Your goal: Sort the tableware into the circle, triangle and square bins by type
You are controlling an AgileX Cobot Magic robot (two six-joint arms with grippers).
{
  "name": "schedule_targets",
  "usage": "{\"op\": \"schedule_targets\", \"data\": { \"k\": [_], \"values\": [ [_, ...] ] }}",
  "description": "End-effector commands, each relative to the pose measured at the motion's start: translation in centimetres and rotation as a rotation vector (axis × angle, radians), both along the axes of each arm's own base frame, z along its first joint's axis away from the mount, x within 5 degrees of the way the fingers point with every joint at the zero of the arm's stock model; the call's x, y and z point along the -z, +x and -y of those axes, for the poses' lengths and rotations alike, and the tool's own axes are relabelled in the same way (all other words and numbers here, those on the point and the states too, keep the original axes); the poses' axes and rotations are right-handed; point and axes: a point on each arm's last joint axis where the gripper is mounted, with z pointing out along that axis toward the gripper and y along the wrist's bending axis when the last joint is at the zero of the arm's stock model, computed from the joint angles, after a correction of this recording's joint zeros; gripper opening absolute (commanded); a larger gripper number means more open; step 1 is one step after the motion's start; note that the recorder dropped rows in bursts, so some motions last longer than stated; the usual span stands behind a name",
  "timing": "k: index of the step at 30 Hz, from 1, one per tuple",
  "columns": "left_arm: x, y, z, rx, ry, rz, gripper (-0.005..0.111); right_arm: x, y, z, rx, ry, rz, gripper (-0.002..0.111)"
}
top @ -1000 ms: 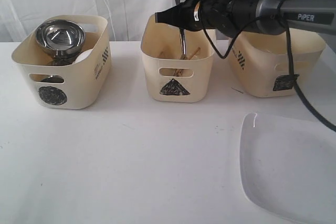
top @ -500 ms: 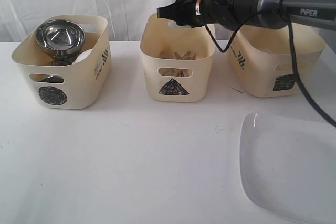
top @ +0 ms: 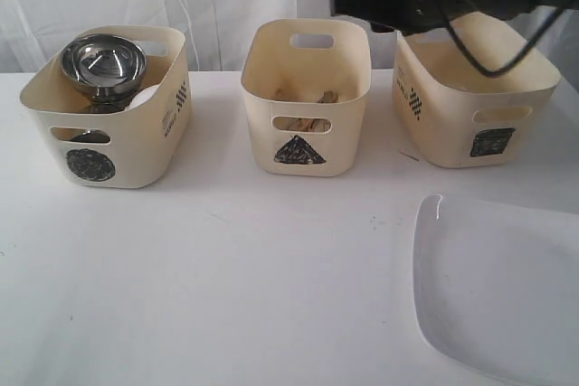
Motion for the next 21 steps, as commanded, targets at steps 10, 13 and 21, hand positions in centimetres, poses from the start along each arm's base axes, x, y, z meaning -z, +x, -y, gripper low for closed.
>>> {"op": "schedule_targets", "data": {
  "k": [10, 13, 21],
  "values": [
    [0.2, 0.0, 0.0, 0.004, -0.008, -0.004, 0.036, 1.5, -15.2, 6.8, 0.270, 0.205, -0.061, 0.038],
    [0.2, 0.0, 0.0, 0.004, -0.008, -0.004, 0.036, 4.5, -18.0, 8.5, 0.451, 0.265, -0.171, 0.038],
    [0.2, 0.0, 0.0, 0.004, -0.008, -0.004, 0.036, 10.1, -22.5, 10.2, 0.605, 0.186, -0.393, 0.038]
  ]
}}
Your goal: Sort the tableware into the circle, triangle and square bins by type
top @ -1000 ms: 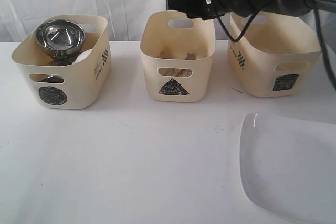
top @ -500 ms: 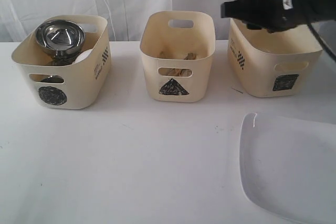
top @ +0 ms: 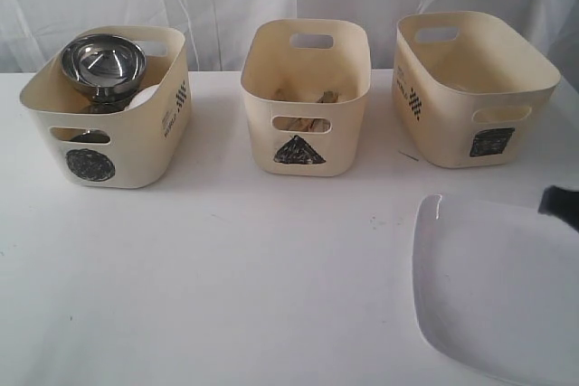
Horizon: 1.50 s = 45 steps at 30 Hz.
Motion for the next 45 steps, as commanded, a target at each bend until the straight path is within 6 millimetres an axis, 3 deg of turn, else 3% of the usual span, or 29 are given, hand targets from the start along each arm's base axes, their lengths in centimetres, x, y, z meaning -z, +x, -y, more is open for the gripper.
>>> {"op": "schedule_targets", "data": {
  "k": [1, 3, 8, 12, 15, 21, 29, 33, 36, 39, 45],
  "values": [
    [0.2, 0.0, 0.0, 0.004, -0.008, -0.004, 0.036, 1.9, -1.8, 0.3, 0.029, 0.003, -0.057, 0.038],
    [0.2, 0.0, 0.0, 0.004, -0.008, -0.004, 0.036, 2.2, -2.0, 0.2, -0.012, -0.010, -0.072, 0.038],
    [0.2, 0.0, 0.0, 0.004, -0.008, -0.004, 0.036, 2.1, -1.9, -1.7, -0.421, -0.030, -0.131, 0.038],
    [0.2, 0.0, 0.0, 0.004, -0.008, -0.004, 0.036, 1.3, -1.2, -2.7, -0.392, 0.123, -0.096, 0.038],
    [0.2, 0.0, 0.0, 0.004, -0.008, -0.004, 0.036, 0.8, -0.5, -3.0, -0.420, 0.137, -0.115, 0.038],
    [0.2, 0.0, 0.0, 0.004, -0.008, -0.004, 0.036, 0.1, 1.0, -4.3, -0.642, 0.091, -0.200, 0.046],
    [0.2, 0.0, 0.0, 0.004, -0.008, -0.004, 0.036, 1.8, 3.3, -9.3, -0.916, -0.001, -0.332, 0.048],
    [0.2, 0.0, 0.0, 0.004, -0.008, -0.004, 0.036, 1.6, 4.5, -7.6, -0.639, -0.104, -0.270, 0.048],
    [0.2, 0.0, 0.0, 0.004, -0.008, -0.004, 0.036, 0.3, 4.6, -4.6, -0.332, -0.137, -0.186, 0.048],
    [0.2, 0.0, 0.0, 0.004, -0.008, -0.004, 0.036, -0.4, 3.7, -1.9, -0.207, -0.179, -0.225, 0.048],
    [0.2, 0.0, 0.0, 0.004, -0.008, -0.004, 0.036, 0.0, 1.3, 0.8, -0.100, -0.157, -0.188, 0.048]
  ]
}}
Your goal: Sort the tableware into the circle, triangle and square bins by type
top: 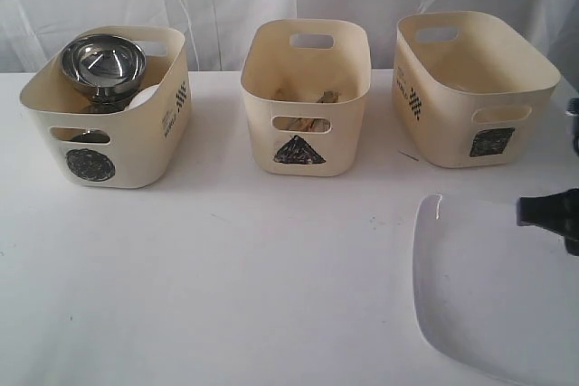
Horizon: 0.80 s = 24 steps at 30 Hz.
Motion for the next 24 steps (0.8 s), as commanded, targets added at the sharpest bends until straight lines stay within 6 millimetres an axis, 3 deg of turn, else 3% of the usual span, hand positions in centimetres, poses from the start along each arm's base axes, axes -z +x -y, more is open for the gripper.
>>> {"op": "schedule_targets", "data": {
  "k": [1, 9, 18, 24],
  "values": [
    [0.2, 0.0, 0.0, 0.004, -0.008, -0.004, 0.036, 0.5, -2.1, 2.0, 0.088, 0.001, 0.023, 0.048],
    [0.2, 0.0, 0.0, 0.004, -0.008, -0.004, 0.036, 2.6, -4.9, 3.1, 0.163, 0.070, 0.063, 0.048],
    [0.2, 0.0, 0.0, 0.004, -0.008, -0.004, 0.036, 4.6, -5.9, 2.7, 0.135, 0.100, 0.062, 0.048],
    [0.2, 0.0, 0.0, 0.004, -0.008, -0.004, 0.036, 5.3, -6.5, 2.9, 0.207, 0.103, 0.060, 0.048]
  ]
}}
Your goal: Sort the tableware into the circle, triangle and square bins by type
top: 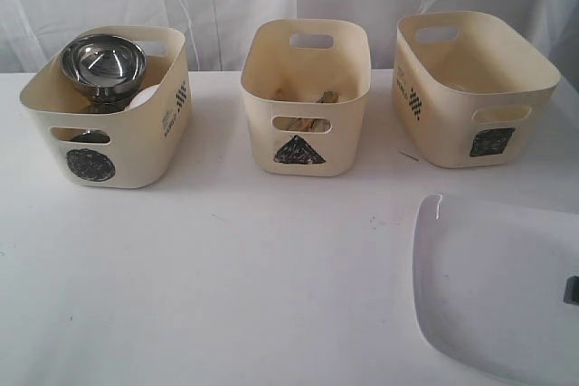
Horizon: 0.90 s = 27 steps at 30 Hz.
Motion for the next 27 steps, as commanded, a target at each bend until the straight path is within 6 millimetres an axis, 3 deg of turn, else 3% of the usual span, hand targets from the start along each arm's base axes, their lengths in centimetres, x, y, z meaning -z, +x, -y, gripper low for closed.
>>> {"op": "schedule_targets", "data": {
  "k": [1, 9, 18, 27],
  "values": [
    [0.2, 0.0, 0.0, 0.004, -0.008, -0.004, 0.036, 0.3, -0.4, 0.5, 0.052, -0.024, 0.005, 0.048],
    [0.2, 0.0, 0.0, 0.004, -0.008, -0.004, 0.036, 0.2, -0.9, 1.6, 0.151, -0.117, -0.007, 0.048],
    [0.2, 0.0, 0.0, 0.004, -0.008, -0.004, 0.036, 0.0, -0.3, 1.5, 0.111, -0.128, 0.047, 0.048],
    [0.2, 0.0, 0.0, 0.004, -0.008, -0.004, 0.036, 2.9, 1.5, 1.2, 0.031, -0.114, -0.093, 0.048]
  ]
}}
